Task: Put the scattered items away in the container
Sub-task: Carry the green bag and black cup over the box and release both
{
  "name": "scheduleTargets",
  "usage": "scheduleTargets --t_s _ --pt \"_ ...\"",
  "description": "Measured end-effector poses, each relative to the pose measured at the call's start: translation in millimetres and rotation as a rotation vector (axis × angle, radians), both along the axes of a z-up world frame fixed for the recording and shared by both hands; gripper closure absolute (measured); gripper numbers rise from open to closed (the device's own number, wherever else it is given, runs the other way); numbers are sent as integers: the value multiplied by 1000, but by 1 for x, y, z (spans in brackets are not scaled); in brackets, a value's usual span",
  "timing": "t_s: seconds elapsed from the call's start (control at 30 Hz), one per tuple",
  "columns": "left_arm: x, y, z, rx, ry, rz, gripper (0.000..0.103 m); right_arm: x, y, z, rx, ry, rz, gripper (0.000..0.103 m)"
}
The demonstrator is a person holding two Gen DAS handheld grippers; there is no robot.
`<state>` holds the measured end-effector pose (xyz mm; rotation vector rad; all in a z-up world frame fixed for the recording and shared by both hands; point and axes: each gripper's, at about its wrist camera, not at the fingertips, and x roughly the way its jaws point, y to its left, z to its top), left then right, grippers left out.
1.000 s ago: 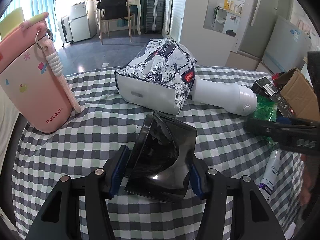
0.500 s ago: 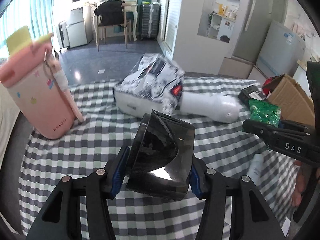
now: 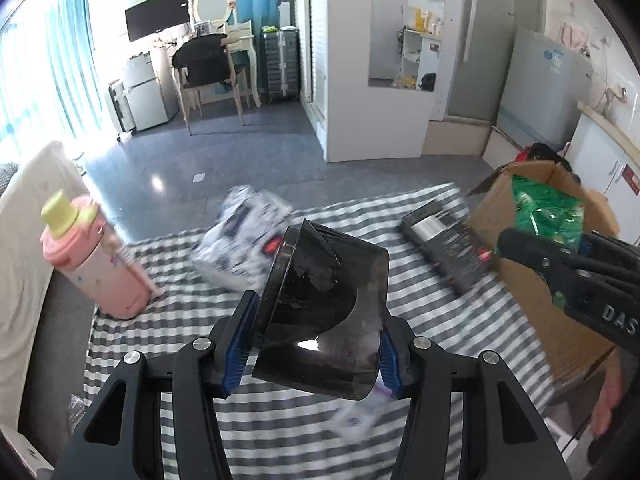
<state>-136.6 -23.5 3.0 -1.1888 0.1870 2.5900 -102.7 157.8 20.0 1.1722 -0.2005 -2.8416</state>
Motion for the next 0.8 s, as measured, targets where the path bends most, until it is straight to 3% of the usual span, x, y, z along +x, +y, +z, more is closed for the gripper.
scheduleTargets --t_s 0.23,0.37,0.57,0.8 --pt "22 98 46 37 59 -169 49 46 72 36 40 47 -162 60" --pt "36 157 58 56 72 -287 49 75 116 44 71 45 -282 60" --pt "46 235 41 37 13 -402 49 92 168 18 69 -48 -395 60" --pt "40 274 7 -36 -39 -413 48 91 202 -11 42 -122 -453 59"
